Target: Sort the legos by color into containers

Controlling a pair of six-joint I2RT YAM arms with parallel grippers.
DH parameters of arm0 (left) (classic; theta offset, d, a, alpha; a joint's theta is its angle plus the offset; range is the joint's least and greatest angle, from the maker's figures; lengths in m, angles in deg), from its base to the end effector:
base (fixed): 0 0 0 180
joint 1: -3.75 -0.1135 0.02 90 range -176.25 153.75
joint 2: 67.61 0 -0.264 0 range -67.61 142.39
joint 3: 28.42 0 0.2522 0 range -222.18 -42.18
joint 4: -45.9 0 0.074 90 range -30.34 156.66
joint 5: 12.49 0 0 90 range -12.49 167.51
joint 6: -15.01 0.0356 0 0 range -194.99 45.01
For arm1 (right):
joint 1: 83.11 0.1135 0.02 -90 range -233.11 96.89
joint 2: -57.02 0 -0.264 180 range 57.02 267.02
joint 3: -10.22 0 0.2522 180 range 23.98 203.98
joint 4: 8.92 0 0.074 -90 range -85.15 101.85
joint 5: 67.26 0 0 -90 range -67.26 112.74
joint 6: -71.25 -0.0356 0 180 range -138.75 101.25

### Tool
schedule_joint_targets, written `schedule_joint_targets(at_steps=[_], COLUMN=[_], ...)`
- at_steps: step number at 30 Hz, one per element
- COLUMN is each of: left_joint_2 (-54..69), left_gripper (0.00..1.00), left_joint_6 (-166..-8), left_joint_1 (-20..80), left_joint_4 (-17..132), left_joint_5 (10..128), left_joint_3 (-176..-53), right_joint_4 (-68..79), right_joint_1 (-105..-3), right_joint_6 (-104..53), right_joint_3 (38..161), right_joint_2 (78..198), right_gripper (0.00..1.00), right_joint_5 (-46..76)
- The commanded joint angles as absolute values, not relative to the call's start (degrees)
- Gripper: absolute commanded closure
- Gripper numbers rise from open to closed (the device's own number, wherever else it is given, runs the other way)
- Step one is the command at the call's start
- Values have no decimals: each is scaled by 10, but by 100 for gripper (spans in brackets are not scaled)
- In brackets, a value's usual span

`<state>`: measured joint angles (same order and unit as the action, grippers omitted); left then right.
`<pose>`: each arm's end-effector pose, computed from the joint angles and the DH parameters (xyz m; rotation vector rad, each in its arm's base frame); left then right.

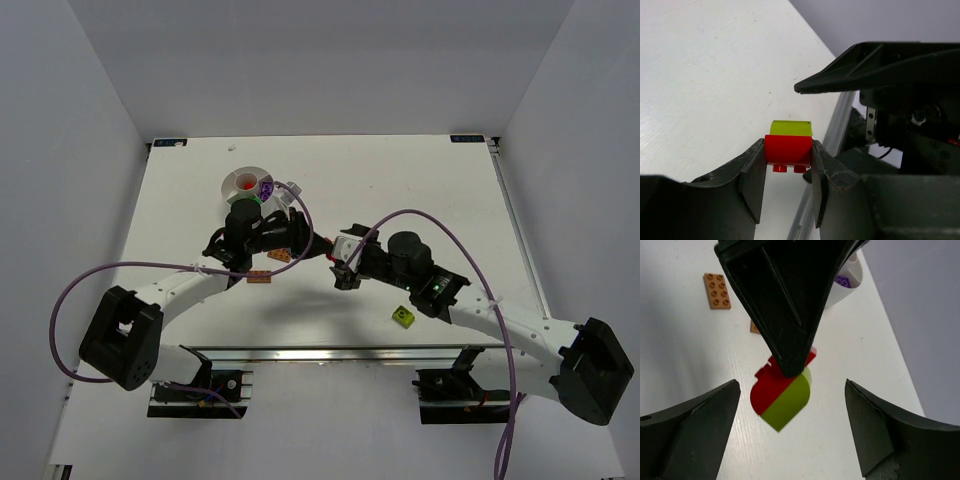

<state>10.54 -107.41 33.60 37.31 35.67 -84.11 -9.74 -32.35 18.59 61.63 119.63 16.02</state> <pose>0.2453 -0.1681 0.2514 0.5280 1.9195 -1.3962 0.1571 0.1990 0.2792 -1.2831 1.2027 0.2735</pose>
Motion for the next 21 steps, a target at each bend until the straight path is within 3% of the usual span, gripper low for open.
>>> schedule_joint_targets(at_steps=[1,6,10,21], left_joint_2=[85,63,24,-60], left_gripper=[100,100,100,100], left_joint_6=[-991,-892,-800,-608], left_joint_1=[338,339,347,400], left_joint_4=[436,505,493,488], left_joint_5=[379,422,391,372], left_joint_3=[-879,-883,-856,-780], right_joint_4=[-54,134,238,339], right_joint_1=[-356,-491,-529,-507], right_joint_6=[175,226,284,300], right_joint_3=[646,728,771,865], right_joint_2=[1197,1228,1264,1368], right_gripper=[10,11,11,13], right_joint_5=[97,-126,-262,-363])
